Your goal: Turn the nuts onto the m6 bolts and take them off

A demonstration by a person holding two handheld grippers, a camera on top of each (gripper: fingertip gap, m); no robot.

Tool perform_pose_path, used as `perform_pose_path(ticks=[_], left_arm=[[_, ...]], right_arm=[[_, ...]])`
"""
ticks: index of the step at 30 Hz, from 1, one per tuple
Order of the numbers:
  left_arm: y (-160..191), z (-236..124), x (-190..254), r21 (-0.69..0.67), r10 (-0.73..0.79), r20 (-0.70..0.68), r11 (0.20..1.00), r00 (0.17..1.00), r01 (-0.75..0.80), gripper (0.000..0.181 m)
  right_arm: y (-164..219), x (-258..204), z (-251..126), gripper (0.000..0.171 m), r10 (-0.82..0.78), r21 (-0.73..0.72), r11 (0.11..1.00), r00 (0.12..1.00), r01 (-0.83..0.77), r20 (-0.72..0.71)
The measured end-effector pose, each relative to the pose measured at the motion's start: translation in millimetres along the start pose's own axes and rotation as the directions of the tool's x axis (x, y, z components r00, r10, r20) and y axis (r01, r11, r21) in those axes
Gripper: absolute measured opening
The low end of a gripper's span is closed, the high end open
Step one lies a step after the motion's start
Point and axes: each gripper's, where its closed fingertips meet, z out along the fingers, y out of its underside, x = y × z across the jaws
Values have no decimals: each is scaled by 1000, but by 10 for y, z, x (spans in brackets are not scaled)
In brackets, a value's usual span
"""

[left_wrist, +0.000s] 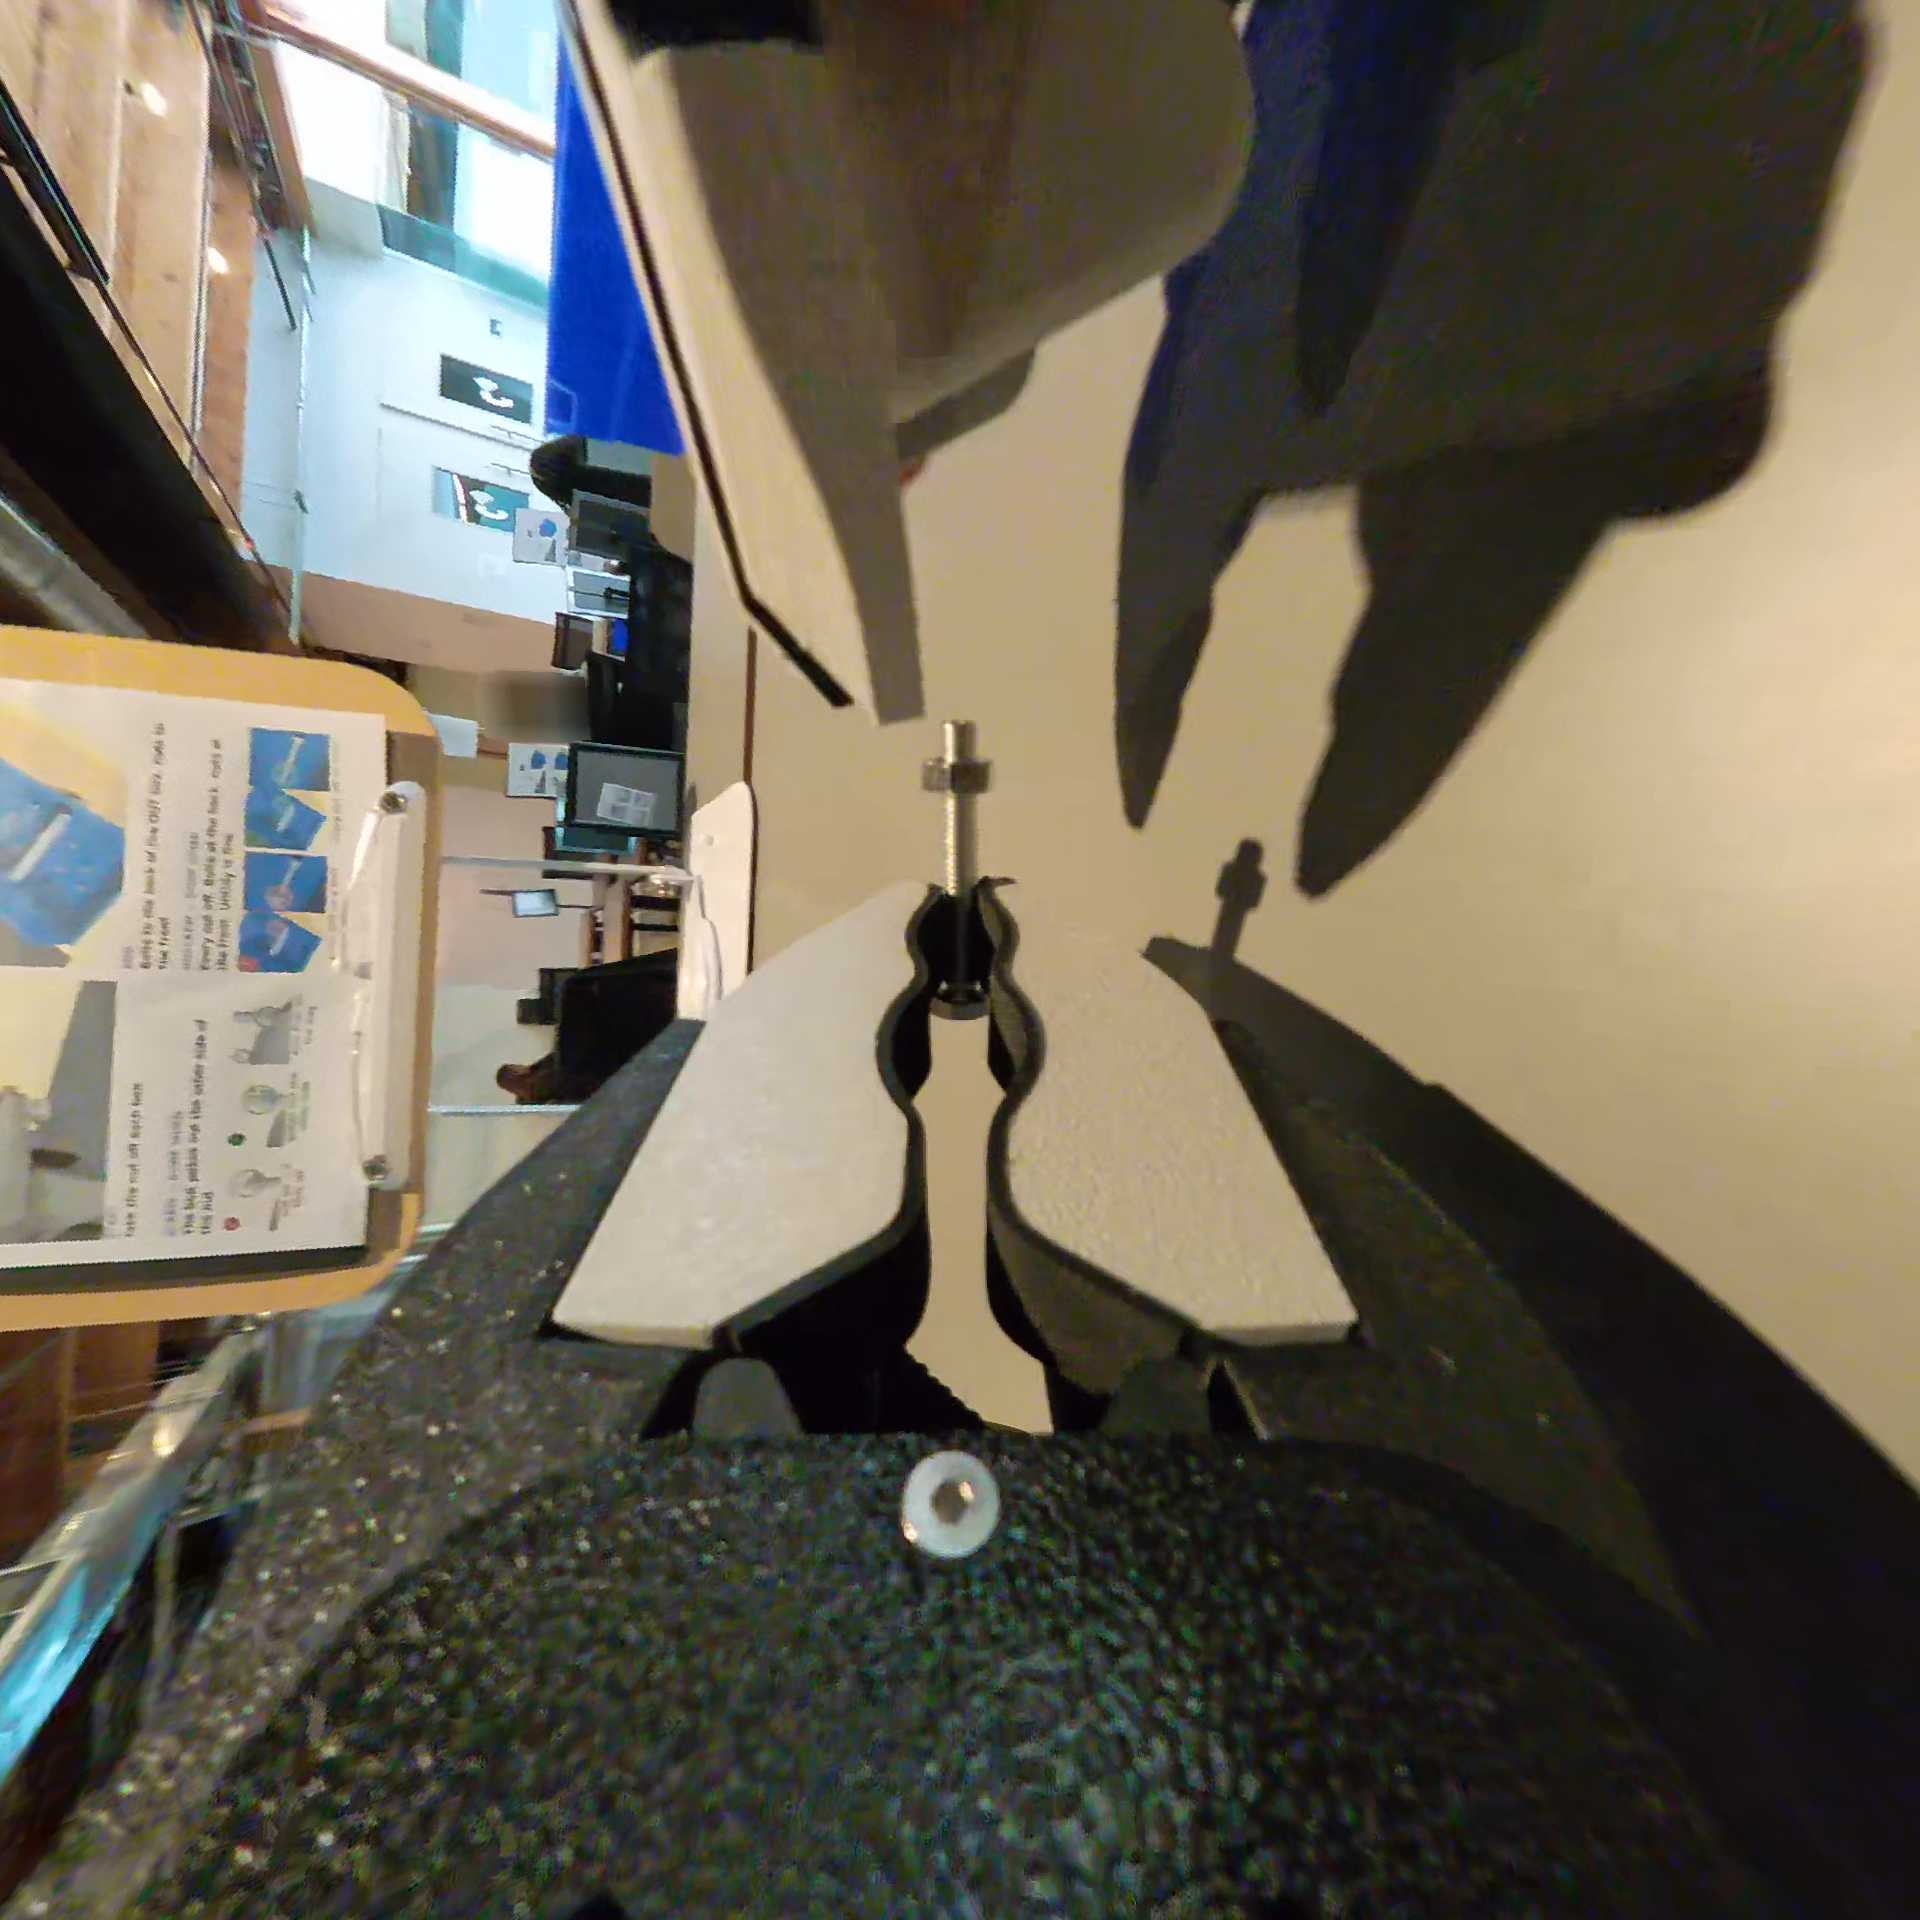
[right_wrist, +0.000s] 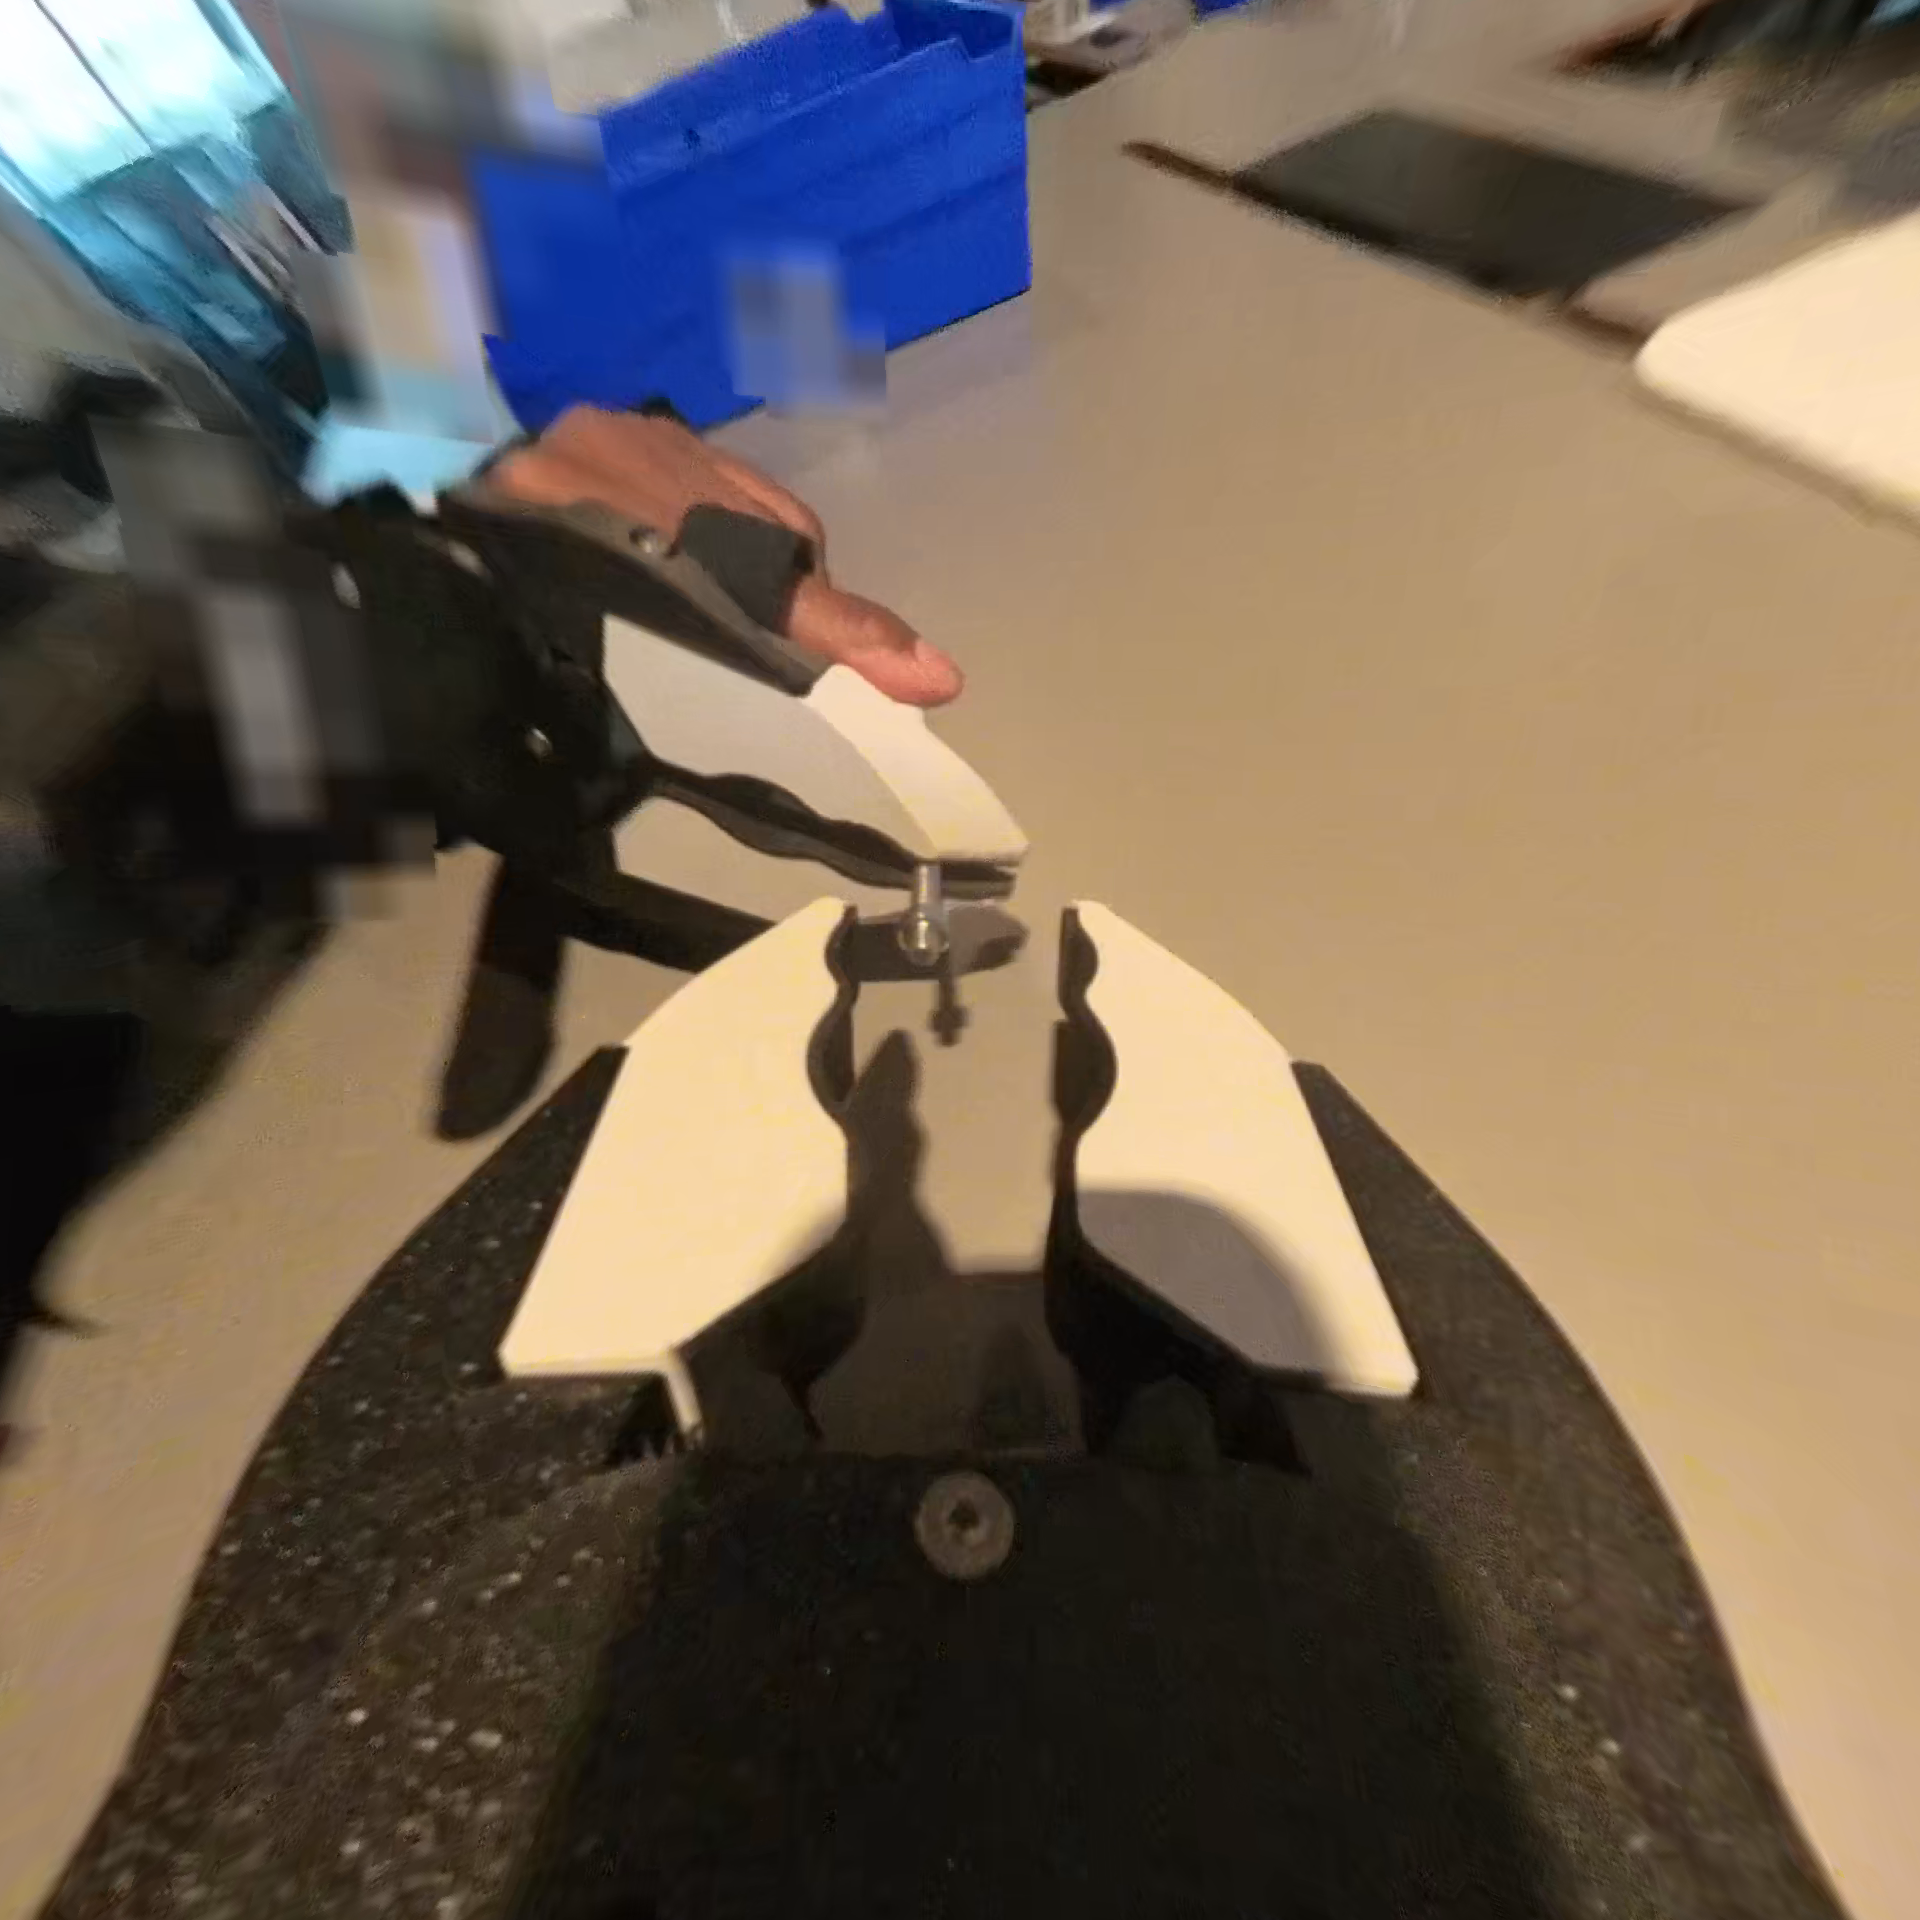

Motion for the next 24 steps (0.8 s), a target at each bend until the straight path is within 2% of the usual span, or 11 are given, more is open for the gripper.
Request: perform_pose_path(ticks=[2,5,7,10,12,14,16,17,19,21,24], left_arm=[[-9,-2,9,16,-47,-20,999,999,48,5],[-19,-2,30,27,-82,-44,996,996,84,6],[-38,-3,54,37,-95,-61,995,994,97,5],[-68,-5,101,51,-97,-86,994,992,102,6],[-58,-4,92,44,-89,-76,995,993,92,6],[-38,-3,70,28,-51,-51,998,997,53,6],[-10,3,74,-5,40,-24,999,999,-40,6],[-7,7,82,-16,74,-15,997,997,-74,6],[-27,5,74,-15,95,-2,995,996,-95,5],[-56,4,45,-6,65,3,998,998,-65,6],[-69,-7,9,13,-12,-8,1000,1000,12,5]], right_arm=[[0,-11,3,36,-240,-38,971,967,237,-91],[75,-56,50,33,-559,-149,828,812,540,-166],[141,-81,102,31,-675,-209,737,717,643,-175],[188,-57,152,15,-720,-259,693,665,673,-200],[183,-44,159,10,-677,-257,734,706,628,-209],[192,-46,175,10,-526,-225,846,828,484,-195],[245,-75,205,10,-188,-181,970,974,164,-127],[262,-105,212,10,35,-153,987,997,-45,-68],[250,-148,196,10,356,-110,932,931,-347,80],[209,-151,157,10,431,-91,902,887,-421,165],[143,-117,128,11,214,-49,976,972,-210,101]])
